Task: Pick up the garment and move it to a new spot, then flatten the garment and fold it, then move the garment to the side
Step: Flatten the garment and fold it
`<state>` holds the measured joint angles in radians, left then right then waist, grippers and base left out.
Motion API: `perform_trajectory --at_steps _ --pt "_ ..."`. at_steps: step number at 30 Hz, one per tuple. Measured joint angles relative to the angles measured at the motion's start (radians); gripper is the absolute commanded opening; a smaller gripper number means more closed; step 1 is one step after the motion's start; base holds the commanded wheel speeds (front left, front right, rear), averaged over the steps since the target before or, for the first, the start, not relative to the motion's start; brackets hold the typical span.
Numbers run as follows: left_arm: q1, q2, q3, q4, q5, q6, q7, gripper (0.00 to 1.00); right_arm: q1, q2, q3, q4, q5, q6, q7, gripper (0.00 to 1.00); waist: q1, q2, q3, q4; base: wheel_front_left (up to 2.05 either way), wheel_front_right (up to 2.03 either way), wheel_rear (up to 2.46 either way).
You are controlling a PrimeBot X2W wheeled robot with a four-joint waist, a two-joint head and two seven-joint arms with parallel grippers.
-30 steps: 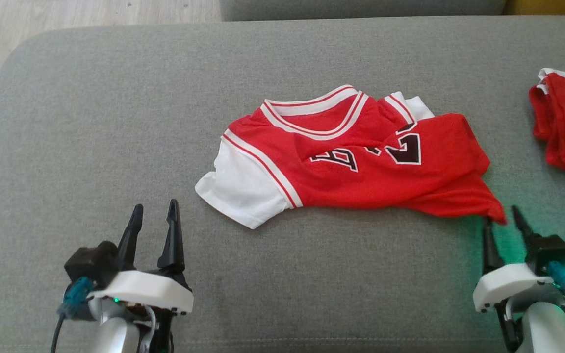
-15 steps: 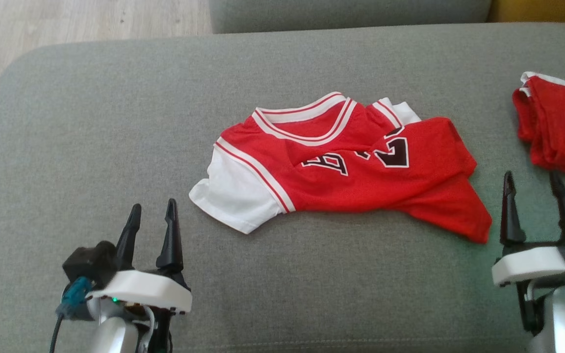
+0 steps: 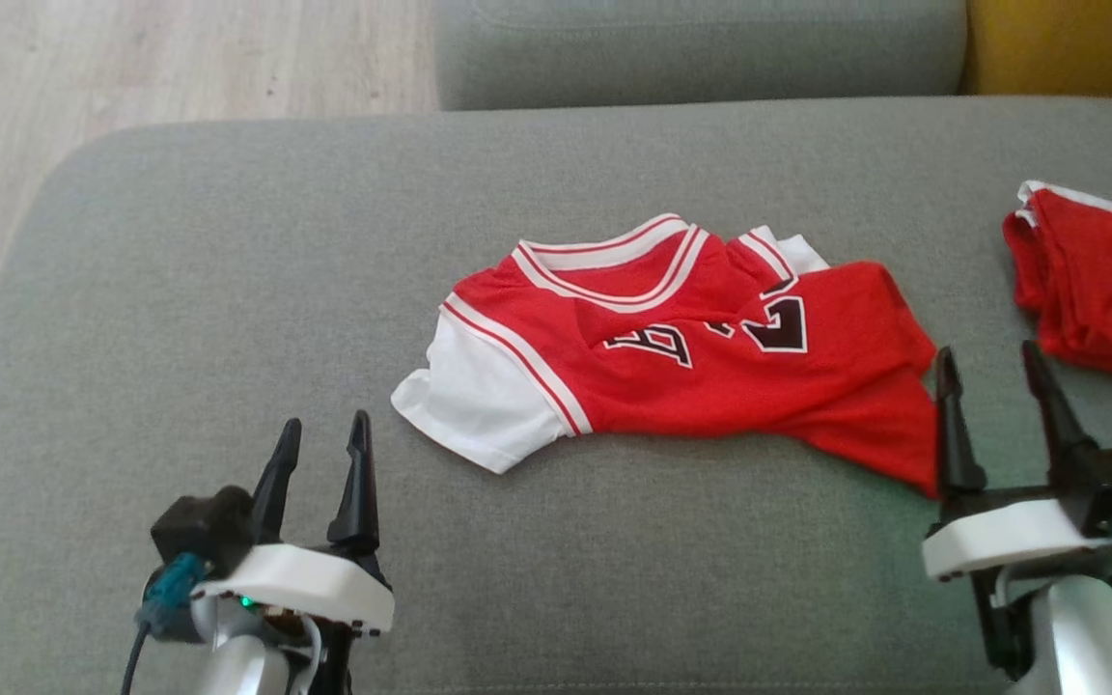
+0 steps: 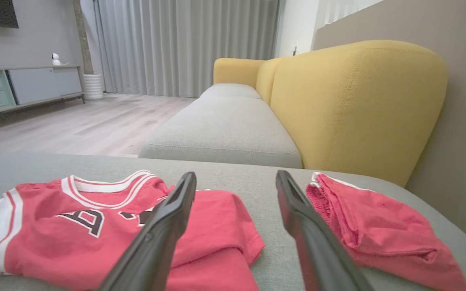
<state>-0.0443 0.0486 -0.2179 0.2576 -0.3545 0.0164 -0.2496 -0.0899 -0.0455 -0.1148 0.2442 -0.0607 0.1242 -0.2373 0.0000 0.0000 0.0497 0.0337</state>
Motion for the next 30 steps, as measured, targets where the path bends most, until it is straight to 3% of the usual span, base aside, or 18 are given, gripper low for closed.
perform_trajectory --at_steps 8,30 --pt "0.001 0.000 -0.027 0.018 -0.007 0.000 0.000 1.00 0.007 0.000 0.075 0.050 0.073 0.000 0.000 1.00 -0.0001 0.0000 -0.034 0.021 0.00 0.00 0.00" --pt "0.003 0.000 -0.031 0.029 -0.009 0.000 0.000 1.00 0.017 0.000 0.103 0.091 0.096 0.000 -0.009 1.00 0.0000 0.0000 -0.017 0.015 0.00 0.00 0.00"
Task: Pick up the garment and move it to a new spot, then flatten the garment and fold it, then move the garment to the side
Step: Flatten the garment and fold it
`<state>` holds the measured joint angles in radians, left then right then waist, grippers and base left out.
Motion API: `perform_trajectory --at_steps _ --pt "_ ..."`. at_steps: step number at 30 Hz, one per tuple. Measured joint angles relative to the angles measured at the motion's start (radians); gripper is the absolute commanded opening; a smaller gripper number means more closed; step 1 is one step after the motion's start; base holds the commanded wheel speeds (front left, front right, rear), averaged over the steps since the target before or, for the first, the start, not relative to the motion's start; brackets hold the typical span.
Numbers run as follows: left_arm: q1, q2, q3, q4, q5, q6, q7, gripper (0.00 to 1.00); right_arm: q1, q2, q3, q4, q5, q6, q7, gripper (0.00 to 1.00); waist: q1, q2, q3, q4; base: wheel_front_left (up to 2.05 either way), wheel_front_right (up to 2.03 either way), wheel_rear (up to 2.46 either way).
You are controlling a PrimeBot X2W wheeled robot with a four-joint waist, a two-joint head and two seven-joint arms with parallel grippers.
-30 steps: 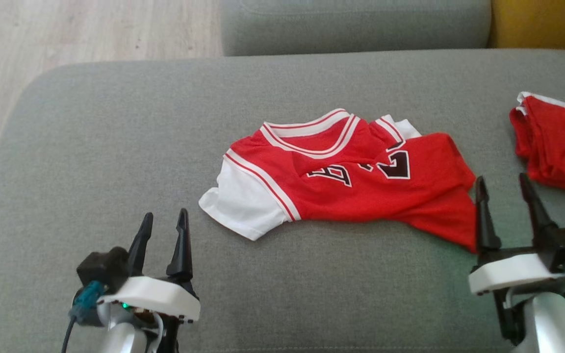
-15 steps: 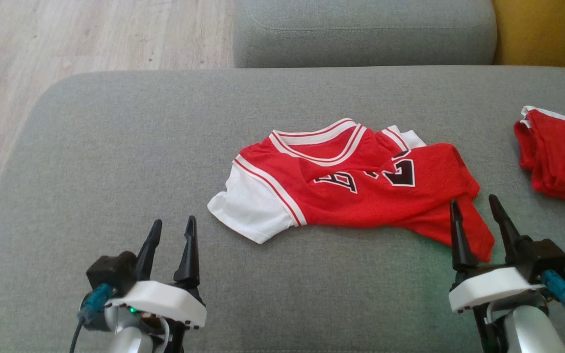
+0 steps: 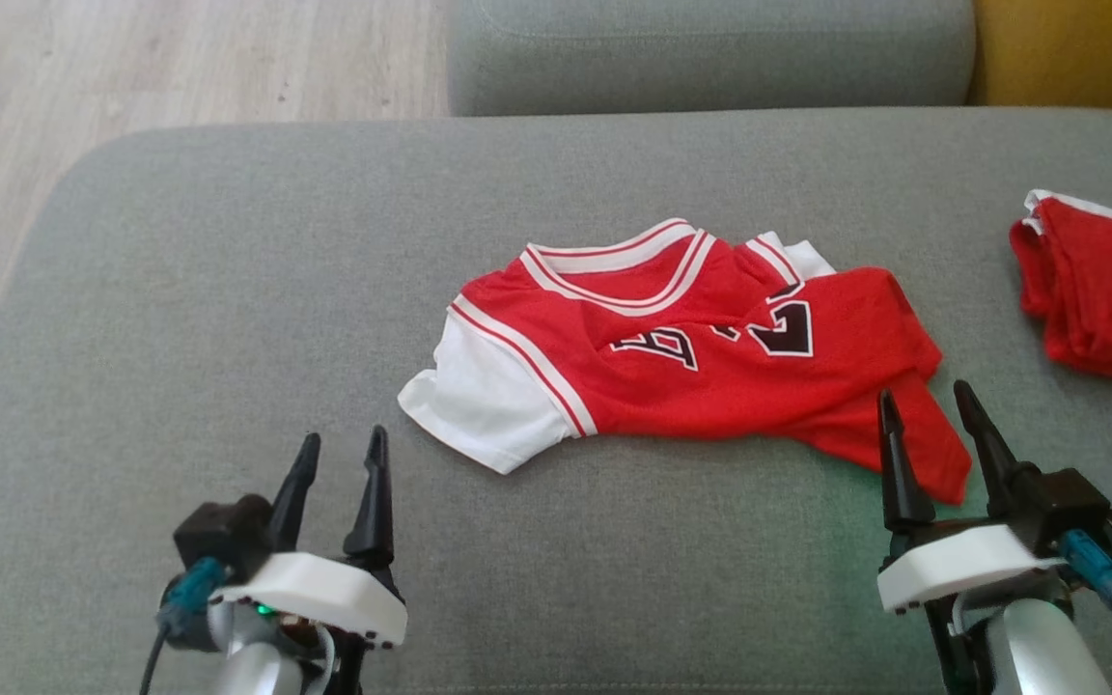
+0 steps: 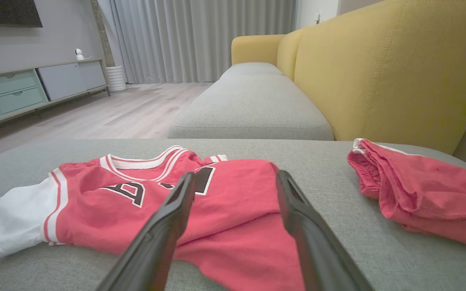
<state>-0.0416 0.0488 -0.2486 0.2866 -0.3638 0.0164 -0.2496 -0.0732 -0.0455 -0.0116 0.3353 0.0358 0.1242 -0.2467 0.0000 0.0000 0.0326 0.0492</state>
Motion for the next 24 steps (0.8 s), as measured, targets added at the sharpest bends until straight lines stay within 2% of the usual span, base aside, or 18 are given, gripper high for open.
perform_trajectory --at_steps 3,13,19,24 --pt "-0.014 0.000 -0.008 0.042 0.012 -0.013 0.000 1.00 -0.006 0.000 0.000 -0.002 0.000 0.000 0.000 1.00 0.0000 0.0000 0.015 -0.006 0.00 0.00 0.00" --pt "-0.305 0.000 -0.032 0.339 0.029 -0.044 0.068 1.00 -0.067 0.000 0.006 -0.020 -0.002 0.000 -0.001 1.00 0.0003 0.0000 0.108 -0.055 0.00 0.00 0.00" --pt "-0.370 0.006 -0.028 0.462 0.024 -0.044 0.095 1.00 -0.088 0.000 0.001 -0.025 -0.004 0.000 -0.001 1.00 0.0003 0.0000 0.159 -0.093 0.00 0.00 0.00" --pt "-0.407 0.013 -0.029 0.516 0.015 -0.063 0.100 1.00 -0.088 0.000 -0.015 -0.025 -0.011 0.000 -0.001 1.00 0.0002 0.0000 0.182 -0.114 0.00 0.00 0.00"
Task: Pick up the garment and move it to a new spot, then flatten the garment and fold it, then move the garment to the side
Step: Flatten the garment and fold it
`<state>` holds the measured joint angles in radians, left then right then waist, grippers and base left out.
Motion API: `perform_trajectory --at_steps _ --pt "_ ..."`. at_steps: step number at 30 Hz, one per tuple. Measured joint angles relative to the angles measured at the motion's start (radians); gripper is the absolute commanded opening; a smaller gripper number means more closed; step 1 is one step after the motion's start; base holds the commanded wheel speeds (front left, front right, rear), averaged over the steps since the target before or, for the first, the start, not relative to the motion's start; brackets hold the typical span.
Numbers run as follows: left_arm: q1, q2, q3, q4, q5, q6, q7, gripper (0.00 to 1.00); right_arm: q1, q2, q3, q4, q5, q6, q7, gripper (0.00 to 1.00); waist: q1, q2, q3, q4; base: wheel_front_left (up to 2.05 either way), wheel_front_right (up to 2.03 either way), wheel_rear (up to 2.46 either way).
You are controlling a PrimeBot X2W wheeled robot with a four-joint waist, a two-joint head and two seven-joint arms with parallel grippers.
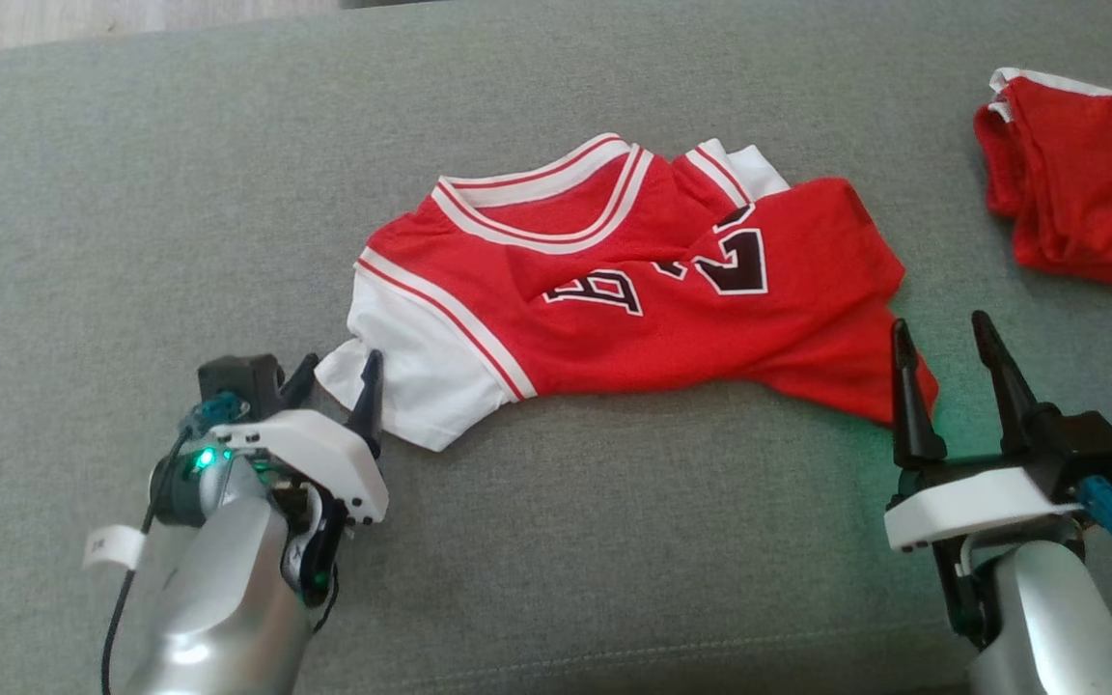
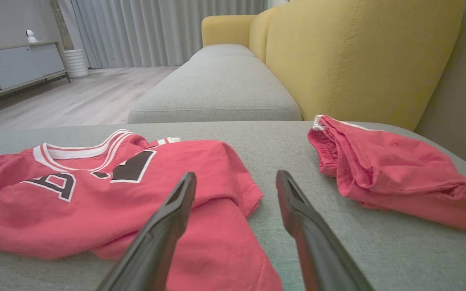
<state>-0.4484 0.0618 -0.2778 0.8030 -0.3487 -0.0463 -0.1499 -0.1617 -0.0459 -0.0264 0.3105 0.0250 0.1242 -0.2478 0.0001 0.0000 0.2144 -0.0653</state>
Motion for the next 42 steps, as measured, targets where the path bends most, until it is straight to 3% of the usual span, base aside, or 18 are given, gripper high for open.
perform_trajectory --at_steps 1,3,12,27,28,30,33,34,42 --pt "-0.007 0.000 -0.002 0.008 0.000 -0.005 0.000 0.88 -0.001 0.000 -0.004 0.000 0.000 0.000 0.000 1.00 0.0000 0.0000 0.001 -0.002 0.00 0.00 0.00" --pt "-0.013 0.001 -0.004 0.015 0.000 -0.011 0.000 0.01 -0.002 0.000 -0.013 0.000 0.000 0.000 0.000 1.00 0.0000 0.0000 0.001 -0.004 0.00 0.00 0.00" --pt "0.002 -0.003 -0.031 -0.027 -0.007 -0.010 -0.029 0.00 -0.002 0.000 -0.101 0.117 -0.027 0.000 0.055 1.00 -0.0001 0.0000 -0.004 0.015 0.00 0.00 0.00" --pt "0.147 0.006 -0.023 -0.247 -0.035 0.030 -0.064 0.00 -0.019 0.000 -0.088 0.302 0.040 0.000 0.082 1.00 -0.0002 0.0000 -0.003 0.054 0.00 0.00 0.00" --pt "0.151 0.008 -0.023 -0.257 -0.035 0.030 -0.063 0.00 -0.026 0.000 -0.085 0.311 0.041 0.000 0.081 0.94 -0.0002 0.0000 -0.003 0.054 0.00 0.00 0.00" --pt "0.156 0.010 -0.023 -0.267 -0.035 0.033 -0.063 0.00 -0.034 0.000 -0.081 0.319 0.047 0.000 0.079 0.47 -0.0002 0.0000 -0.003 0.055 0.00 0.00 0.00" --pt "0.166 0.016 -0.023 -0.292 -0.041 0.040 -0.062 0.00 -0.056 -0.001 -0.064 0.342 0.071 0.000 0.068 0.17 -0.0001 0.0000 -0.003 0.055 0.00 0.00 0.00" --pt "0.169 0.018 -0.023 -0.299 -0.041 0.044 -0.062 0.00 -0.061 -0.001 -0.060 0.349 0.071 0.000 0.064 0.00 -0.0001 0.0000 -0.003 0.054 0.00 0.00 0.00" --pt "0.188 0.030 -0.023 -0.352 -0.042 0.056 -0.053 0.00 -0.069 0.000 -0.029 0.342 0.097 0.000 0.040 0.00 -0.0001 0.0000 -0.016 0.044 0.00 0.00 0.00"
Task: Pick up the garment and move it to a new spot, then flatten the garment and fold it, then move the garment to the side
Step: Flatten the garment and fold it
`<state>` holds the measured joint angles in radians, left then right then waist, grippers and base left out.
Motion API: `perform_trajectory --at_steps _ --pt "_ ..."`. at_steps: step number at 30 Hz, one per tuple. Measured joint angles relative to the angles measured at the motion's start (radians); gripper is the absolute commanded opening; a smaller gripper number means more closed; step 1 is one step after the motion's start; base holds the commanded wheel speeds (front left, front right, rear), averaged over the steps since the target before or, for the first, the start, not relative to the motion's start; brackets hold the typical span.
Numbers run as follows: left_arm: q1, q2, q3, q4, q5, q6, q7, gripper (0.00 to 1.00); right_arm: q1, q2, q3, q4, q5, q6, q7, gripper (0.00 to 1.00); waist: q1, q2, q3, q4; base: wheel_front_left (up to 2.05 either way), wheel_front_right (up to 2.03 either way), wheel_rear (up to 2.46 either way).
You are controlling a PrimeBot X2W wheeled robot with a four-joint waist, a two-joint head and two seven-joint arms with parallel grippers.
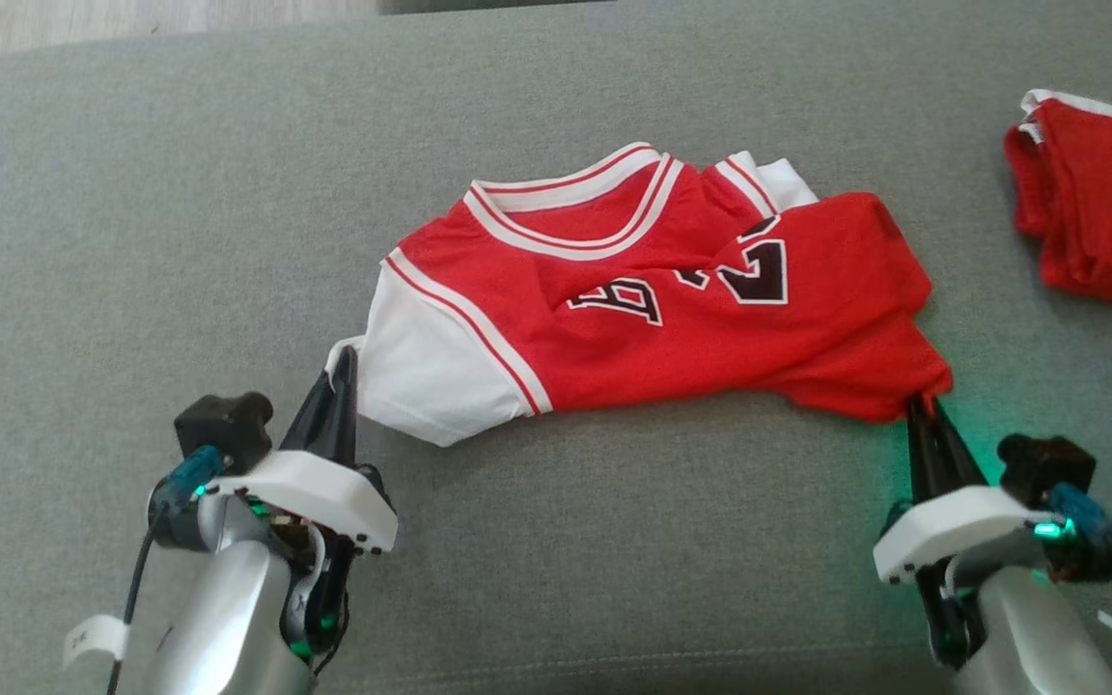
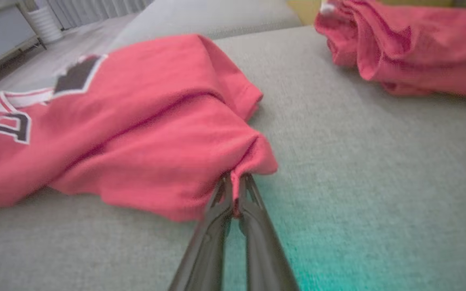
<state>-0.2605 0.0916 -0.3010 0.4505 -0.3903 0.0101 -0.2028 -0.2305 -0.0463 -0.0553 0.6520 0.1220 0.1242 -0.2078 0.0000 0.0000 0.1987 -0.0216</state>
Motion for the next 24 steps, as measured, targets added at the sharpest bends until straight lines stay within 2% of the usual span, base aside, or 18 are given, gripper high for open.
perform_trajectory --at_steps 6,10,18,24 --pt "0.014 0.002 0.021 -0.075 -0.027 -0.001 -0.015 0.00 0.001 0.000 0.020 -0.141 0.020 0.000 -0.014 0.00 0.0000 0.0000 -0.029 -0.010 0.00 0.00 0.00" --pt "0.014 -0.001 0.041 -0.173 -0.065 -0.016 -0.031 0.00 0.020 0.000 0.021 -0.274 0.028 0.000 -0.014 0.00 0.0000 0.0000 -0.065 -0.012 0.00 0.00 0.00" --pt "0.017 0.004 0.079 -0.453 -0.107 -0.027 -0.033 0.00 0.071 0.000 0.002 -0.582 0.022 0.000 0.047 0.00 -0.0001 0.0000 -0.161 -0.003 0.00 0.00 0.00" --pt "0.013 0.057 0.107 -0.695 -0.101 -0.010 0.020 0.00 0.097 0.000 -0.021 -0.832 0.008 0.000 0.101 0.00 -0.0002 0.0000 -0.226 0.003 0.00 0.00 0.00"
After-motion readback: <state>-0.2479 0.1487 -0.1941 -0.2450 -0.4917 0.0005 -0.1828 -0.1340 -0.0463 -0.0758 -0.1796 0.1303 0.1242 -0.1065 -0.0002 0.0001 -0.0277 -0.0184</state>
